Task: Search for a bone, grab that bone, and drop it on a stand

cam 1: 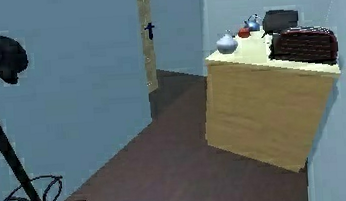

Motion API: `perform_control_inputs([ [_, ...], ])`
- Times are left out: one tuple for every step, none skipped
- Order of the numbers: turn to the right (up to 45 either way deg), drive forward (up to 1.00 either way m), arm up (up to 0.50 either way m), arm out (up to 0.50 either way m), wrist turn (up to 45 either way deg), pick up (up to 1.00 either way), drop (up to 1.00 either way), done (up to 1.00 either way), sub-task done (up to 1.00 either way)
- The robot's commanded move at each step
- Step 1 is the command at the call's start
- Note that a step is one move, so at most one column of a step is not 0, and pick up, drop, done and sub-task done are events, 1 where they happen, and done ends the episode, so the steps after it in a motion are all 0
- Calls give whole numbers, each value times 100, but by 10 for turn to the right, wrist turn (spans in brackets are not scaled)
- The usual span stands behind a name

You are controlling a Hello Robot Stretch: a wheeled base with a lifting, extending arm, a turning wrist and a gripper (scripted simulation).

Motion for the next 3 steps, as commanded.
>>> perform_control_inputs([
  [30, 0, 0, 0, 0, 0, 0, 0, 0],
  [0, 100, 0, 0, 0, 0, 0, 0, 0],
  [0, 100, 0, 0, 0, 0, 0, 0, 0],
])
